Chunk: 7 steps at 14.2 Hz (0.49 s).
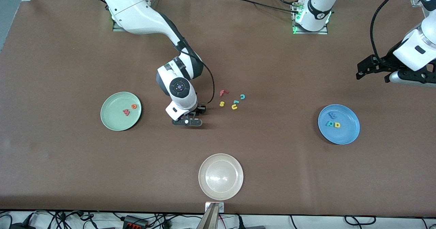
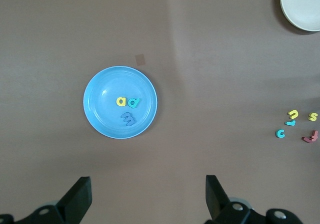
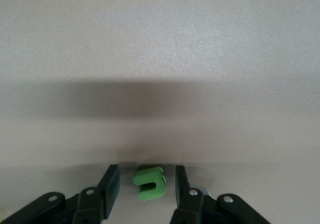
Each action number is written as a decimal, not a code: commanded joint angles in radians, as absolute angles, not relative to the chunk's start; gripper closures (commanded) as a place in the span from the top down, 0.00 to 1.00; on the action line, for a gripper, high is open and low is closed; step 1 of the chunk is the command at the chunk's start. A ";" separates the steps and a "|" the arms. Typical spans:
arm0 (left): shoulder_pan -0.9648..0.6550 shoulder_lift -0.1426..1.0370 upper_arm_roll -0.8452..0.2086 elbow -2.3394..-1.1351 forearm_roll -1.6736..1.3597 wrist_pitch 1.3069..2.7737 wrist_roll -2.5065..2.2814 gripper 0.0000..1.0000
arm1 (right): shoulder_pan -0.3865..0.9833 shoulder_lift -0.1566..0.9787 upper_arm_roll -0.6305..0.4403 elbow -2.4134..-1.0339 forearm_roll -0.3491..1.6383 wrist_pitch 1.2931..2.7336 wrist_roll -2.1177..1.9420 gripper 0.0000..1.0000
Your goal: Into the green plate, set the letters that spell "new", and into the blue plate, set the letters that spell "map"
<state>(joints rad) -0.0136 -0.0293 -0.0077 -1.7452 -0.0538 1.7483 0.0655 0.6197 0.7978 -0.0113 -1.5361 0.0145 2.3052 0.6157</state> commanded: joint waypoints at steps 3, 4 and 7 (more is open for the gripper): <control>-0.018 0.015 -0.011 -1.654 -0.061 1.720 0.084 1.00 | 0.629 0.815 -0.017 -1.513 -0.002 2.303 0.632 0.44; -0.020 0.015 -0.012 -1.649 -0.054 1.718 0.084 1.00 | 0.629 0.815 -0.017 -1.513 -0.002 2.303 0.629 0.40; -0.020 0.015 -0.017 -1.647 -0.048 1.695 0.084 1.00 | 0.627 0.815 -0.017 -1.513 -0.002 2.303 0.624 0.20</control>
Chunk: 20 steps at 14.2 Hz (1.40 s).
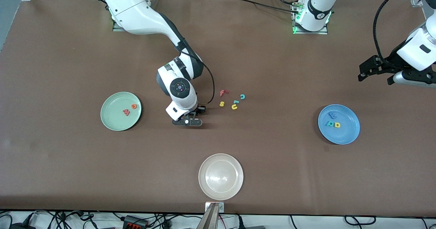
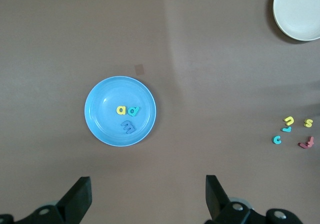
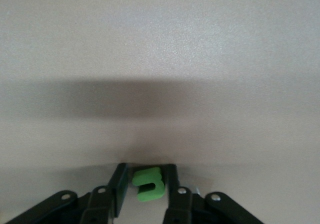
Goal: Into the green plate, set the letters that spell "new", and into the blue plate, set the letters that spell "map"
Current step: 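Carry green u onto the green plate and open the right gripper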
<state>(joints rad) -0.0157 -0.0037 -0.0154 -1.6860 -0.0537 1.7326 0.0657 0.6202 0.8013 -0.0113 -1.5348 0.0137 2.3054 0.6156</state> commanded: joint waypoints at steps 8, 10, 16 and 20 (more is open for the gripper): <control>-0.020 0.015 -0.057 -1.628 0.011 1.683 0.084 1.00 | 0.465 0.692 -0.018 -1.512 -0.002 2.059 0.428 0.11; -0.020 0.015 -0.058 -1.628 0.011 1.681 0.083 1.00 | 0.378 0.646 -0.018 -1.529 -0.002 1.949 0.320 0.11; -0.020 0.015 -0.060 -1.628 0.011 1.681 0.083 1.00 | 0.206 0.540 -0.018 -1.712 -0.003 1.956 0.128 0.11; -0.018 0.015 -0.058 -1.628 0.009 1.674 0.083 1.00 | 0.089 0.571 -0.018 -1.721 -0.005 1.979 -0.041 0.12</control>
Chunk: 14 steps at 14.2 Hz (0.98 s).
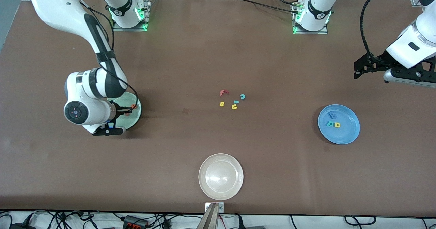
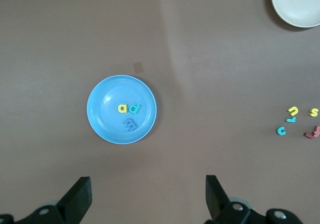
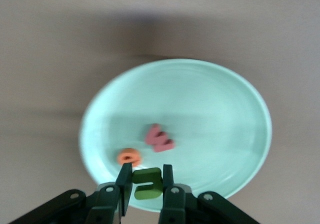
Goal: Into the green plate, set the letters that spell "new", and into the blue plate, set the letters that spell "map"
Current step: 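Carry green u onto the green plate and open the right gripper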
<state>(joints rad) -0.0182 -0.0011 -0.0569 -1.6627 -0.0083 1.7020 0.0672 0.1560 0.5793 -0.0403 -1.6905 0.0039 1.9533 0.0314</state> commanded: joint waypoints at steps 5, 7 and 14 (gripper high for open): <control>-0.020 0.015 -0.060 -1.626 0.011 1.671 0.083 1.00 | 0.060 0.643 -0.018 -1.726 0.002 2.051 -0.060 0.17; -0.020 0.015 -0.060 -1.626 0.009 1.671 0.083 1.00 | 0.055 0.658 -0.017 -1.733 0.005 2.066 -0.055 0.37; -0.021 0.015 -0.061 -1.626 0.009 1.667 0.081 1.00 | 0.032 0.482 -0.021 -1.528 0.014 1.705 -0.020 1.00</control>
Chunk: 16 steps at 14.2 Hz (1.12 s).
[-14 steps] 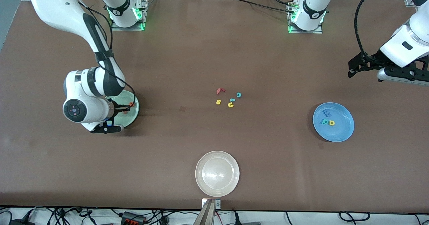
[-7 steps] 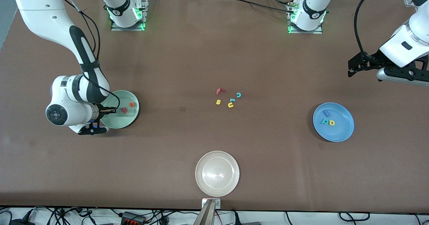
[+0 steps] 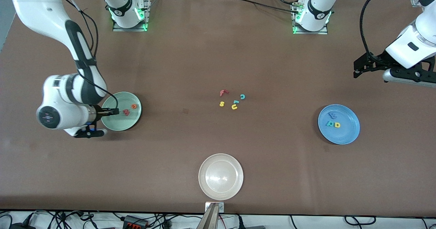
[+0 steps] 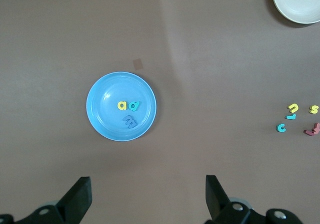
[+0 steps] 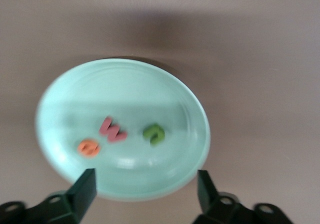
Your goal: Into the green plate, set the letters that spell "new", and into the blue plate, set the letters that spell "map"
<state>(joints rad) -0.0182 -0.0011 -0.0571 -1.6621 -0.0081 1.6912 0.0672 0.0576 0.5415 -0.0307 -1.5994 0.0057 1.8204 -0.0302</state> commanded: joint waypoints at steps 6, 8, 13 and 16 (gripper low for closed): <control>-0.020 0.015 -0.063 -1.628 0.009 1.667 0.081 1.00 | 0.002 0.381 -0.078 -1.339 0.040 1.505 0.021 1.00; -0.020 0.017 -0.063 -1.628 0.009 1.667 0.081 1.00 | -0.002 0.330 -0.089 -1.338 0.035 1.490 0.070 1.00; -0.020 0.017 -0.064 -1.629 0.009 1.666 0.083 1.00 | -0.008 0.198 -0.164 -1.341 0.031 1.476 0.020 1.00; -0.020 0.017 -0.063 -1.628 0.008 1.666 0.083 1.00 | -0.069 0.137 -0.106 -1.408 0.015 1.531 -0.072 1.00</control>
<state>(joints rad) -0.0182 0.0009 -0.0600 -1.6614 -0.0081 1.6885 0.0672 -0.0253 0.1891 -0.1595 -1.3380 0.0245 1.4861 -0.0238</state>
